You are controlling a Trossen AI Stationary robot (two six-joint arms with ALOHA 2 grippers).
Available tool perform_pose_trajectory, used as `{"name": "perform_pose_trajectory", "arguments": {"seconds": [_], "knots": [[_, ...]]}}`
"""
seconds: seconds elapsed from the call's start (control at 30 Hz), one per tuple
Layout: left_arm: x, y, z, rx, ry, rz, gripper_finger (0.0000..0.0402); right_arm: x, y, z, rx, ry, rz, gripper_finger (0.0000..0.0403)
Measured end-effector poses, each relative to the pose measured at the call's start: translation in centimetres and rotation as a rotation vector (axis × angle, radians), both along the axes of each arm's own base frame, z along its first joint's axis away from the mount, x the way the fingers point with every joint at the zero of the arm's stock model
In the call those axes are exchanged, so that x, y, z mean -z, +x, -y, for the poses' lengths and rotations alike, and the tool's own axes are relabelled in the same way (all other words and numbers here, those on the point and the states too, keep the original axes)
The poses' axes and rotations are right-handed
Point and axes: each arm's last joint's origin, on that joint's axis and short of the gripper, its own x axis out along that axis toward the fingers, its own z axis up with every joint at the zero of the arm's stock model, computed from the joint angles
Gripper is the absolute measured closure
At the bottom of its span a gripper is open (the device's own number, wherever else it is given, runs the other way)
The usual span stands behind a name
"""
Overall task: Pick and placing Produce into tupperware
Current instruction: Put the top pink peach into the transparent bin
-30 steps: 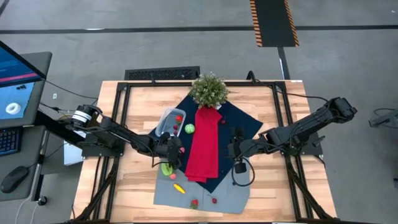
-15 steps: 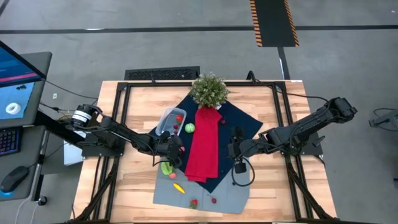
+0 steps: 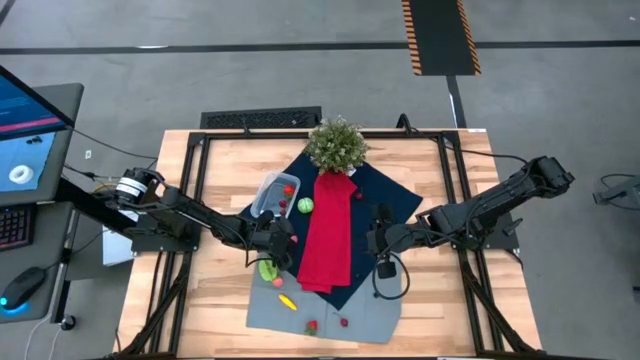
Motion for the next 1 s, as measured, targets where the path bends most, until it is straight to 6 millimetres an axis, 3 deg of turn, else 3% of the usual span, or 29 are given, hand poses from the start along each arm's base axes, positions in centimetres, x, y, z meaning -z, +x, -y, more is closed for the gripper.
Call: {"name": "perform_pose_trajectory", "arguments": {"seconds": [0.47,1.0], "knots": [[-1.1,0.0,1.3,0.059,0.051,0.053,0.0351,0.0,0.0,0.0,0.0,-0.001,-0.002,0.0265],[-7.4,-1.7,0.5,-0.046,0.31,0.067,0.0351,0.0,0.0,0.0,0.0,-0.001,-0.002,0.0265]]}}
